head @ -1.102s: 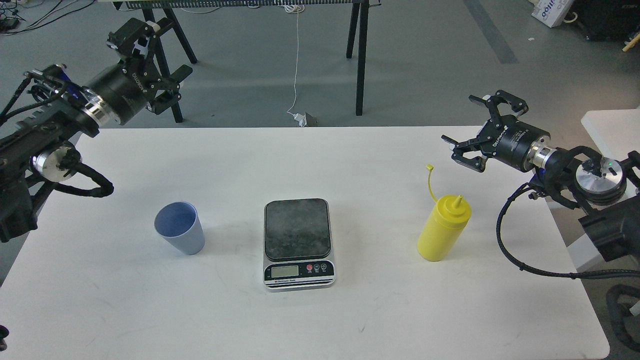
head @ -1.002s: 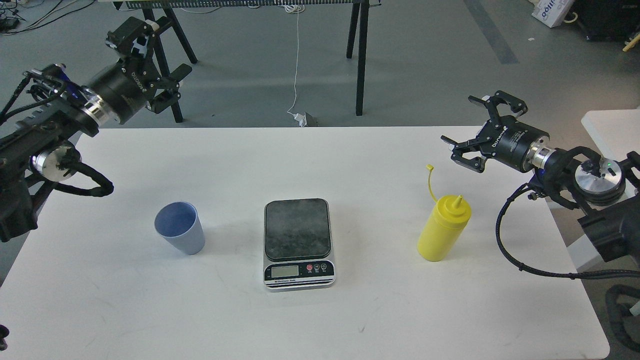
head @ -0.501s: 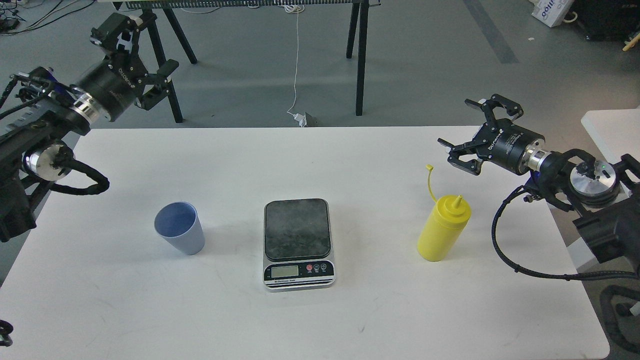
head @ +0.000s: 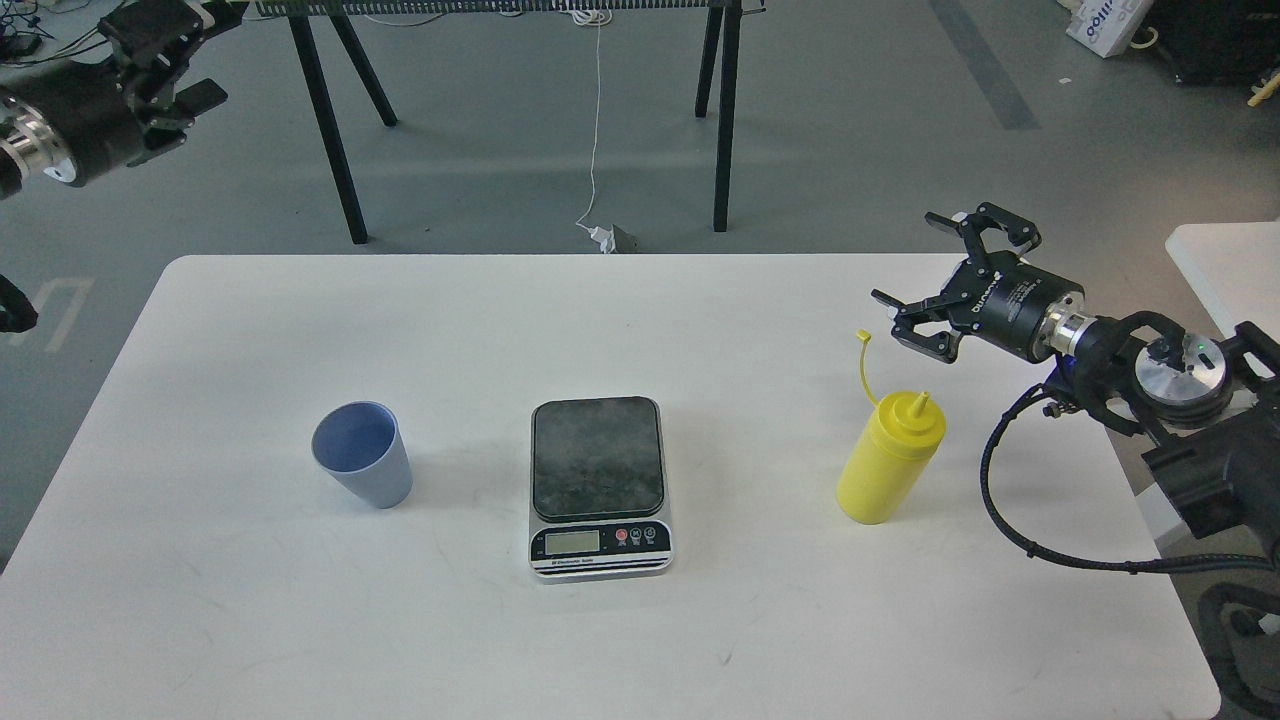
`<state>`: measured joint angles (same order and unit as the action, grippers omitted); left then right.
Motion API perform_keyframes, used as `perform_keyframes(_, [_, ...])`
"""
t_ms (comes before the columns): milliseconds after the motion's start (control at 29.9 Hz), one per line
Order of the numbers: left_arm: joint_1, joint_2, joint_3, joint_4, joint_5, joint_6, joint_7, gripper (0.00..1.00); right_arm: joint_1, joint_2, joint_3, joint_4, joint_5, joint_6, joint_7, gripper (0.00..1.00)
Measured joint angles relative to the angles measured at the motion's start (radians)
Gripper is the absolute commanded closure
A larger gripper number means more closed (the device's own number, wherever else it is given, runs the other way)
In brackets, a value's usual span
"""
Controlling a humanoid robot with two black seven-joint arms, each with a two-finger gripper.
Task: Pour seasoning into cup on scale with both arms
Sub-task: 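Lower the left gripper around the light-blue cup and close it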
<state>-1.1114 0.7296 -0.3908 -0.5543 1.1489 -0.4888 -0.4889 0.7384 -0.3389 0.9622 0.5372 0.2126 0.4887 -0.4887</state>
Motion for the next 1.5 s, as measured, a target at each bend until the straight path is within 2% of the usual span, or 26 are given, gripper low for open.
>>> perform_keyframes(134, [-0.009,0.031,0.049,-0.114,0.424,0.0,-0.001,0.01,0.002,0.0,0.0,0.001,0.0,0.0,0.0,0.04])
perform_keyframes(234, [-0.009,0.078,0.167,-0.226,0.725,0.0,0.0,0.02,0.003,0.0,0.0,0.001,0.0,0.0,0.0,0.04])
perform_keyframes(301, [-0.011,0.102,0.262,-0.284,0.796,0.0,0.0,0.02,0.003,-0.001,0.0,0.001,0.0,0.0,0.0,0.04])
perform_keyframes(434, [-0.02,0.113,0.389,-0.368,0.819,0.0,0.0,0.02,-0.005,-0.002,0.0,0.0,0.0,0.0,0.0,0.04])
perform_keyframes(601, [-0.015,0.106,0.419,-0.417,0.819,0.0,0.0,0.02,-0.013,-0.004,0.0,-0.002,-0.001,0.0,0.0,0.04])
perform_keyframes(868, [-0.01,0.067,0.428,-0.422,0.816,0.0,0.0,0.03,-0.016,-0.004,-0.002,-0.003,-0.001,0.0,0.0,0.04])
perform_keyframes(1102, [-0.006,0.045,0.489,-0.421,0.816,0.0,0.0,0.03,-0.015,-0.004,-0.002,-0.005,-0.002,0.0,0.0,0.04])
perform_keyframes(1503, [0.041,0.023,0.495,-0.412,0.814,0.0,0.0,0.05,-0.024,-0.009,-0.003,-0.01,-0.003,0.0,0.0,0.04])
